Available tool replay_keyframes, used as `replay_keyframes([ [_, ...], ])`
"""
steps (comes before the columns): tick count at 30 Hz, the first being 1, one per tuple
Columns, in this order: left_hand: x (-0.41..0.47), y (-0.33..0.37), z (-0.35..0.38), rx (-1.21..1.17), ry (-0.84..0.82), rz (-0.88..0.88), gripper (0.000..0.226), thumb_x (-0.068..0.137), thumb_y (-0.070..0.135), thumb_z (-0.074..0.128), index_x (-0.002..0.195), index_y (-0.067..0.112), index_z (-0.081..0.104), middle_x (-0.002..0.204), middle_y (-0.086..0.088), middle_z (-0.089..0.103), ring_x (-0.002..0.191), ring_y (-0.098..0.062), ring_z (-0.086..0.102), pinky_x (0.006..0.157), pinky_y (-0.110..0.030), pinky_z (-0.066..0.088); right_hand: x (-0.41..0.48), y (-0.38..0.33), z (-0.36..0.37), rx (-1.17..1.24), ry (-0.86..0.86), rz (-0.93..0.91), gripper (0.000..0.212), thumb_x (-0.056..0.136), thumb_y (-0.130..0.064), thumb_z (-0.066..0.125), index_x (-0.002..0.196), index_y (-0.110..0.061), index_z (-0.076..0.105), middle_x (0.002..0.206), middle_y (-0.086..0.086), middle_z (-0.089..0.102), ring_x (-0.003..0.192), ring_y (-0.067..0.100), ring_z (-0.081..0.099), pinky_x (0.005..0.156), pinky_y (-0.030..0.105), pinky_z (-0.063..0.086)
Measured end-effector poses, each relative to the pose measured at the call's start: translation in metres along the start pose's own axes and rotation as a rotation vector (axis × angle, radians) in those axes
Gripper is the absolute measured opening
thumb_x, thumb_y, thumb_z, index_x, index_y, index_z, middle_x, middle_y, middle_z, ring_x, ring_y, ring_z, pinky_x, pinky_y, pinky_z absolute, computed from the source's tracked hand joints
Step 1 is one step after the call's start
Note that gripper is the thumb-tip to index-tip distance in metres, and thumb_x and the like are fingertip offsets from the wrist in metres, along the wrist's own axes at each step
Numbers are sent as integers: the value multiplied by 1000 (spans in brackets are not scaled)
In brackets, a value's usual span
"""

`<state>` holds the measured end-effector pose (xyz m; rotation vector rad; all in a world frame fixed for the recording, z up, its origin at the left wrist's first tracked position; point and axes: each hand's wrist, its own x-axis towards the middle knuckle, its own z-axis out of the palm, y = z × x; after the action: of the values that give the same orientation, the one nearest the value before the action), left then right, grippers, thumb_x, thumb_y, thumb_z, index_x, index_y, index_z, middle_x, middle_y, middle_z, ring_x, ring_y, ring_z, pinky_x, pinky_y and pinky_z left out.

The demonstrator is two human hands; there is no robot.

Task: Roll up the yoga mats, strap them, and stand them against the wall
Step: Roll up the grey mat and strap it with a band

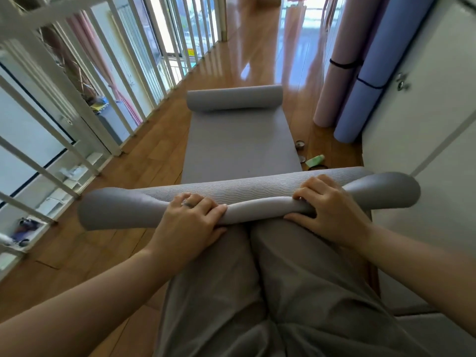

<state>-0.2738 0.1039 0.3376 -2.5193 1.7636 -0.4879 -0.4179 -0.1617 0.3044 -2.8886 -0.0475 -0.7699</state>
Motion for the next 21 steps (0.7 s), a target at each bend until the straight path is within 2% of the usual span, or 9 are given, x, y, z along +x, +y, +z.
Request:
replay_keyframes([
  [3, 4, -1, -3, -62, -40, -26, 47, 84, 46, 41, 100, 15, 73, 87, -4, 69, 78, -25, 66, 70, -38, 56, -1, -9, 1, -131, -6, 52, 55, 82, -64, 47, 95, -14, 67, 96, 5, 66, 89, 23, 57, 80, 37, 48],
  [7, 12, -5, -6, -122, -80, -26, 45, 90, 42, 36, 97, 13, 70, 87, -6, 69, 78, -26, 66, 67, -35, 57, 14, -11, -2, -103, 4, 46, 59, 84, -67, 42, 83, -13, 65, 84, 6, 64, 75, 23, 59, 67, 34, 51],
  [10, 14, -8, -24, -168, -64, -24, 54, 93, 44, 25, 103, 14, 68, 94, -5, 70, 83, -23, 67, 75, -36, 54, 27, -9, -18, -35, -34, -45, 69, 90, -69, 30, 80, -11, 67, 80, 6, 65, 70, 23, 62, 60, 34, 54],
  [12, 13, -12, -42, -177, -64, 8, 58, 93, 46, 20, 107, 16, 68, 97, -1, 70, 86, -19, 67, 83, -37, 52, 32, -11, -34, -26, -34, -106, 65, 89, -66, 33, 78, -12, 67, 78, 4, 65, 68, 20, 60, 58, 30, 49],
  [17, -12, -1, -56, -240, -105, 82, 46, 94, 45, 29, 102, 23, 68, 92, 6, 70, 83, -13, 67, 84, -35, 50, 8, -20, -47, -19, -43, -167, 60, 87, -68, 38, 70, -15, 62, 70, 1, 62, 60, 15, 56, 53, 24, 43],
  [21, -26, 9, -35, -405, -153, 63, 47, 95, 46, 32, 104, 19, 70, 89, 5, 70, 79, -16, 66, 76, -33, 49, -19, -22, -30, 76, -58, -91, 67, 89, -72, 32, 67, -15, 61, 65, -2, 59, 57, 7, 45, 51, 20, 37],
])
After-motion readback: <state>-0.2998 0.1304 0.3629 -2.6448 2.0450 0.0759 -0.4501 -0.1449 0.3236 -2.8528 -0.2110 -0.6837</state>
